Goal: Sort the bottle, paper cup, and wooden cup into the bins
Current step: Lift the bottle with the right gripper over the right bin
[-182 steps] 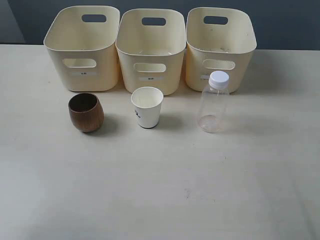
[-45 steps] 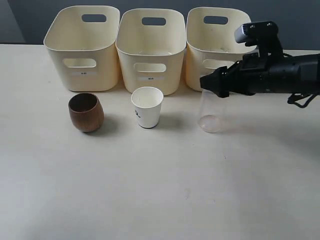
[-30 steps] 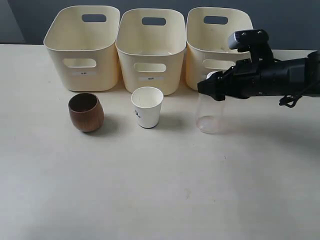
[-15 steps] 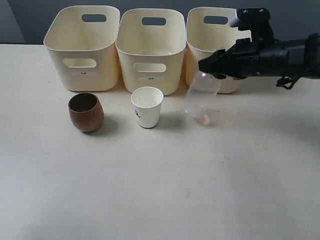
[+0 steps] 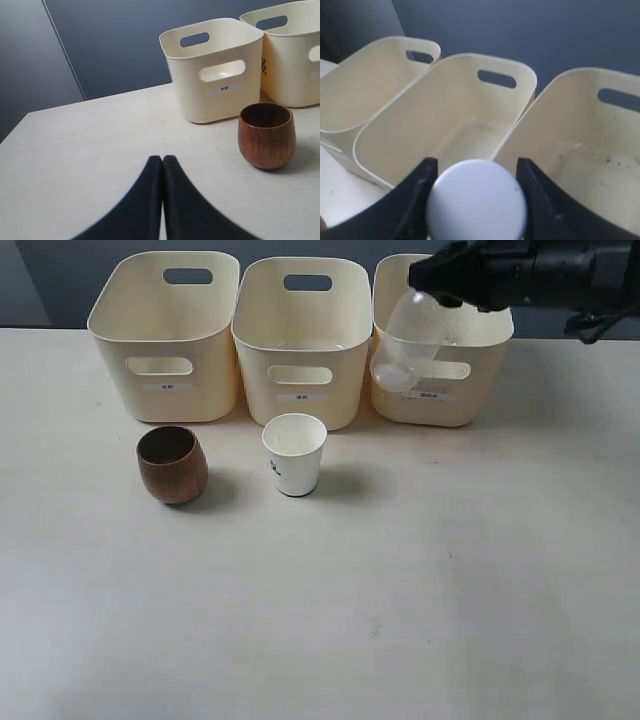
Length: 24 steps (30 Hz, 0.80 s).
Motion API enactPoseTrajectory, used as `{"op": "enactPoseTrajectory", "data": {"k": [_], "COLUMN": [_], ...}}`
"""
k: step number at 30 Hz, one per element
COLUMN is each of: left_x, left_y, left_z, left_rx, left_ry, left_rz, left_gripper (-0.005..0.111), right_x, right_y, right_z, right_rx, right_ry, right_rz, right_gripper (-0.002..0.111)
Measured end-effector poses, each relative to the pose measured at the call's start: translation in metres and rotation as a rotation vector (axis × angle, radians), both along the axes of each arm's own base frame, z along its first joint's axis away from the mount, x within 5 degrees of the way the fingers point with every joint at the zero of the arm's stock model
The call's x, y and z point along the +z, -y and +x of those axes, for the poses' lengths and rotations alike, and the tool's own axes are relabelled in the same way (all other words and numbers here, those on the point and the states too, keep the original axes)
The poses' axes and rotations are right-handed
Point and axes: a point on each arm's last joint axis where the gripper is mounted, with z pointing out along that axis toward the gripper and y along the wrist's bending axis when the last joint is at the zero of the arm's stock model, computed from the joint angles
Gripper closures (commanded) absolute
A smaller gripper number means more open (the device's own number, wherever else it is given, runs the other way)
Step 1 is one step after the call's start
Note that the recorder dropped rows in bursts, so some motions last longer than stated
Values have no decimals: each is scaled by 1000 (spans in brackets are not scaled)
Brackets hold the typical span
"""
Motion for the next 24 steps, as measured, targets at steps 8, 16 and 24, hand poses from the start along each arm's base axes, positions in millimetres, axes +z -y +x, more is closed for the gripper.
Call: {"op": "enactPoseTrajectory", "data": {"k": [8,16,24], "left_x": [0,0,0], "left_y": [0,0,0], "left_z": [0,0,0], "left_rx": [0,0,0], "left_ry": [0,0,0], "left_rz": [0,0,0], "left_gripper": [107,107,107], "right_x": [36,46,12], "right_y": [14,20,16], "right_z": [8,19,51], "right_rx": [-170,-248,-263], "right_ry": [93,123,60], "right_rz": [-53,-77,-104], "right_gripper": [108,108,108]}}
